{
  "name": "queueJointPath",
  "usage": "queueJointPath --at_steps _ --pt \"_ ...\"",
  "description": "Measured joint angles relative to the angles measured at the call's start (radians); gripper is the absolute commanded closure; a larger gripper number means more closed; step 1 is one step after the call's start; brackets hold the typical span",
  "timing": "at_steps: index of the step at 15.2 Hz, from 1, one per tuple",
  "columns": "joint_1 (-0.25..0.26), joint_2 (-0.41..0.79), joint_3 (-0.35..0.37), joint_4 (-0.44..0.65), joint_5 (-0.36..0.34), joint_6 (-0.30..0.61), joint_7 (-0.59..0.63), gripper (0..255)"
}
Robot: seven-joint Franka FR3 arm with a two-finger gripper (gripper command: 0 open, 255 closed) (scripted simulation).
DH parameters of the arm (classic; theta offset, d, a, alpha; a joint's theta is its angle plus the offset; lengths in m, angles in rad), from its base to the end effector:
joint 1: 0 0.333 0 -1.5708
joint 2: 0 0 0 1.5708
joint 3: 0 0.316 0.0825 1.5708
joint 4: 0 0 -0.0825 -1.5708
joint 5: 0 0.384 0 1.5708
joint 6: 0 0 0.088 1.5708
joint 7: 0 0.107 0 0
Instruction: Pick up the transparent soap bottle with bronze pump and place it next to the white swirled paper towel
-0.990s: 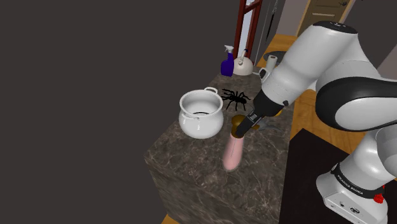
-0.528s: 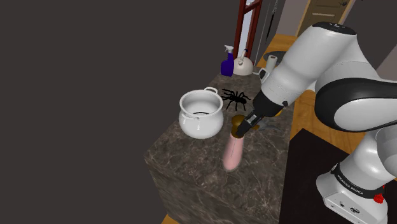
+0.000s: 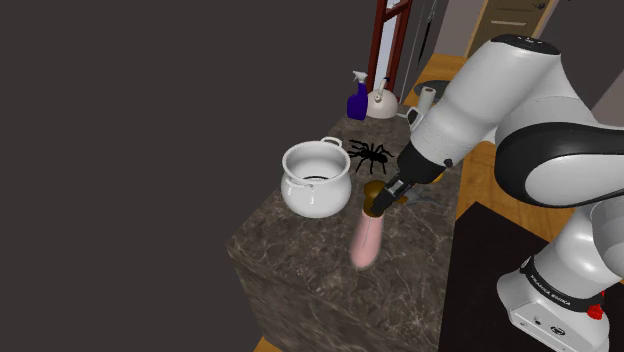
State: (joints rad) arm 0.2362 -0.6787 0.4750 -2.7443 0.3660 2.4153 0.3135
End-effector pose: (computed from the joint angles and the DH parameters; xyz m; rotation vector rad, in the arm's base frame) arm 0.2834 0.2375 0.4257 -2.9686 -0.1649 -0.4324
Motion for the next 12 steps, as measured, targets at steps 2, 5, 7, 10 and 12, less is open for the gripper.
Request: queueJointPath --at_steps 2,5,7,10,12 --pt "0.0 -0.004 -0.002 0.004 -0.001 -0.008 0.001 255" --pt "-0.004 -0.02 -0.012 0.029 -0.011 -0.048 0.001 255" --pt "-0.005 -0.033 -0.019 0.047 -0.016 -0.079 0.004 255" --pt "-0.009 -0.049 -0.032 0.078 -0.027 -0.127 0.004 255" --pt "-0.01 -0.062 -0.04 0.098 -0.033 -0.159 0.006 255"
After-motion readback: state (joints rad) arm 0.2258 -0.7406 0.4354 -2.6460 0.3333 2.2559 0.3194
